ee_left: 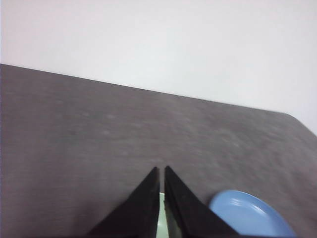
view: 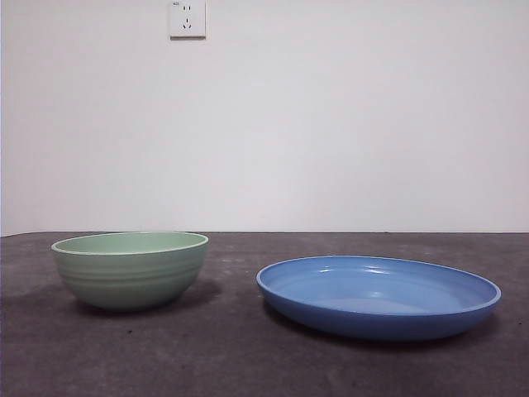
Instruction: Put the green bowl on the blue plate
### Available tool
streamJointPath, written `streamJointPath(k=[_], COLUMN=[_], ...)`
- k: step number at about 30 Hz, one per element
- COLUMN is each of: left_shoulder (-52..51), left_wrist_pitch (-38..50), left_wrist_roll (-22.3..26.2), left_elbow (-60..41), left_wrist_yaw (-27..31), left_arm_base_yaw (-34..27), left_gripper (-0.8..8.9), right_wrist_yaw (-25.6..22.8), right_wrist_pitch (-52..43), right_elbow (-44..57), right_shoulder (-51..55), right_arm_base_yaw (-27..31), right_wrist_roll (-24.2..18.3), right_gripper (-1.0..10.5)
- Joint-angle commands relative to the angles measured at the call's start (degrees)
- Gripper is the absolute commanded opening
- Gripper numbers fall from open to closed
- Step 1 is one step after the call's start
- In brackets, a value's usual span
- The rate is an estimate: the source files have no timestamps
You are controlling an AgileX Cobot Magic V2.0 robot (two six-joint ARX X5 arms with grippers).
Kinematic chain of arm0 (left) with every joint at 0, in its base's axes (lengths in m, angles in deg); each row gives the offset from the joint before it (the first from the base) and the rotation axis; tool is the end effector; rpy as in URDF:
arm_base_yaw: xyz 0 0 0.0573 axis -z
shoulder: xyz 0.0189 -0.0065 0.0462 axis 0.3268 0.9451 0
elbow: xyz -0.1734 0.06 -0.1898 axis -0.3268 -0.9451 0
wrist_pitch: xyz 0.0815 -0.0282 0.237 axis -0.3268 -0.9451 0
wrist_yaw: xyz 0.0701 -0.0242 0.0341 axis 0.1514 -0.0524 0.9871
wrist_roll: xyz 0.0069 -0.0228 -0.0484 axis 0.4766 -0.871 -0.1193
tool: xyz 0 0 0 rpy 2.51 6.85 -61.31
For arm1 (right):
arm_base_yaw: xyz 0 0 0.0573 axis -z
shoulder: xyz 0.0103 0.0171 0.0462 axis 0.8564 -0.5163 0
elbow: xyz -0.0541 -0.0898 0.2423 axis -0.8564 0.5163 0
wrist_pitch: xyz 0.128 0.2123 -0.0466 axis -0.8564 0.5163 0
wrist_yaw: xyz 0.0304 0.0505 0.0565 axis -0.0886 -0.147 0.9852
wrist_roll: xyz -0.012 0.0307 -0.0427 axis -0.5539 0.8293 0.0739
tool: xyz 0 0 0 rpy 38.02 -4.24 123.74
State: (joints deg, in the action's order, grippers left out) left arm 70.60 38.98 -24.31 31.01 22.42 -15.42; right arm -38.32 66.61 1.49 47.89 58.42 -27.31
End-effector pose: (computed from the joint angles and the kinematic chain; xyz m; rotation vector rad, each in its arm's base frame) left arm 0.0903 -0.0153 0.3250 -0.2919 0.2249 -0.3765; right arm 0.0667 0.0133 0.3188 0.3762 0.2554 0.4297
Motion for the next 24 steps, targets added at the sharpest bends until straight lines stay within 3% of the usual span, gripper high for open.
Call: streamJointPath(k=[1,9,18,24], left_shoulder=[4.1,13.7,18.1,18.3], left_wrist_pitch=[-0.9,-7.1,-11.7,-11.3], left_wrist_roll=[1.0,3.2,6.6,7.6], left_elbow=[3.7,8.6,10.0,10.0], left_wrist_yaw=[-5.0,-15.8,-17.0,-17.0], left_arm_base_yaw=[0.1,2.9,9.2,10.6], left_gripper=[0.16,0.17,0.18,0.29], right_wrist_yaw=[3.7,8.0,10.0,9.9], right_wrist_pitch=[3.0,12.0,13.4,13.1], right_elbow=[-3.7,-9.3,-9.9,-9.9], right_shoulder=[-3.3,-11.1,-15.3,-15.3], right_arm_base_yaw=[-0.2,-0.5,-7.8,-9.1], right_wrist_roll=[-2.4,-8.5,-12.3,-14.3], right_gripper=[0.1,0.1,0.1,0.1])
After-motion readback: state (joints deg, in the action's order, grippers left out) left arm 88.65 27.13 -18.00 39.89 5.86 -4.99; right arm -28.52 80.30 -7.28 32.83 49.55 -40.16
